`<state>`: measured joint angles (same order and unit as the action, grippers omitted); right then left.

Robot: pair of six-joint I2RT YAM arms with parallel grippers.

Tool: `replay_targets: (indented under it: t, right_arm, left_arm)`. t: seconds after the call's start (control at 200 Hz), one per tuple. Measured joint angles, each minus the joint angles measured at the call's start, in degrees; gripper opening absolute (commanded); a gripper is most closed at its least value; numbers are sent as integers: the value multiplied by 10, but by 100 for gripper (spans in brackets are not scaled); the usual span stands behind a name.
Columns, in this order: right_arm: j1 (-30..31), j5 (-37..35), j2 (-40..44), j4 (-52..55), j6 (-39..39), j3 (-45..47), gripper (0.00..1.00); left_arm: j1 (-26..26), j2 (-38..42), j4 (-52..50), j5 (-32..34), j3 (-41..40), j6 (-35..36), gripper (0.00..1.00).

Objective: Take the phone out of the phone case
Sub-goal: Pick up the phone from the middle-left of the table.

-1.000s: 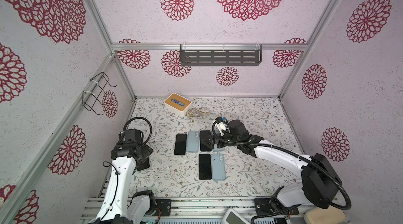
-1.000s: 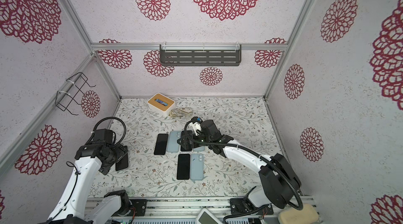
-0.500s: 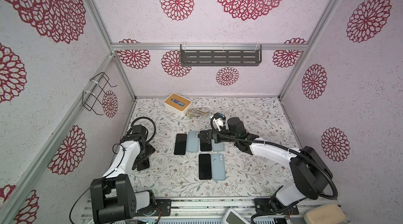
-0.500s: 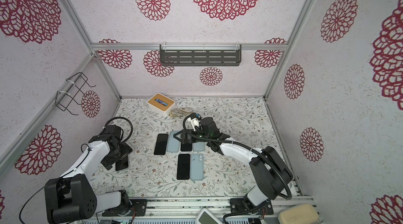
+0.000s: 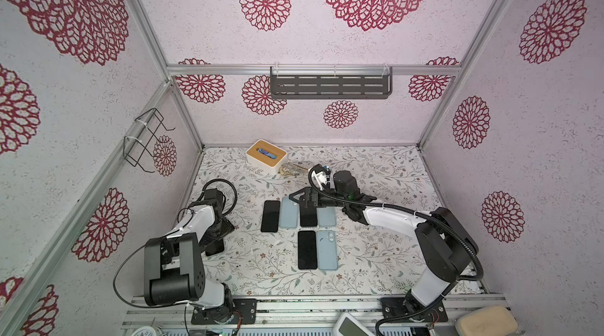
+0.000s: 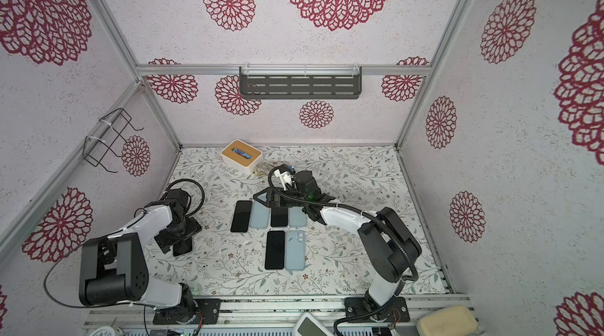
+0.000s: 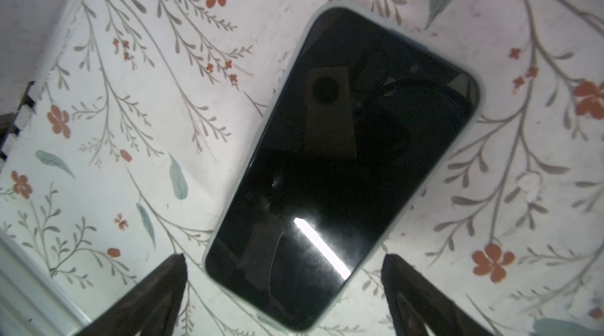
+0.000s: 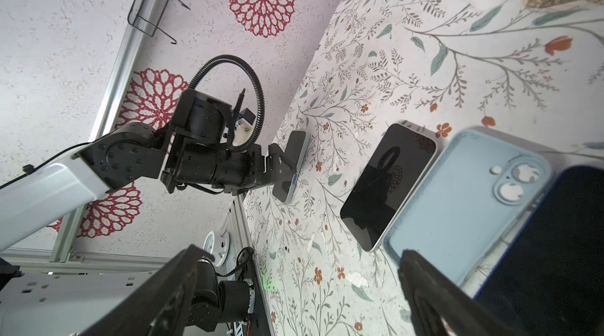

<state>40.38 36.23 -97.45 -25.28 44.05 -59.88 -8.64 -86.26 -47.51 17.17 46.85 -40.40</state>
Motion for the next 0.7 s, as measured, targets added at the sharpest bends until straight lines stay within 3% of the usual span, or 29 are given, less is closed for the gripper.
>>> replay_targets:
  t: [0.395,0.701]
  right_arm:
    - [18,-2,-13,58,-11,-61,99]
    - [22,-7,-19,118,-22,-68,99]
  left_arm:
    - [-89,-25,48,-49,3,3,97]
    - [-128,-26,87,-93,-9,1,97]
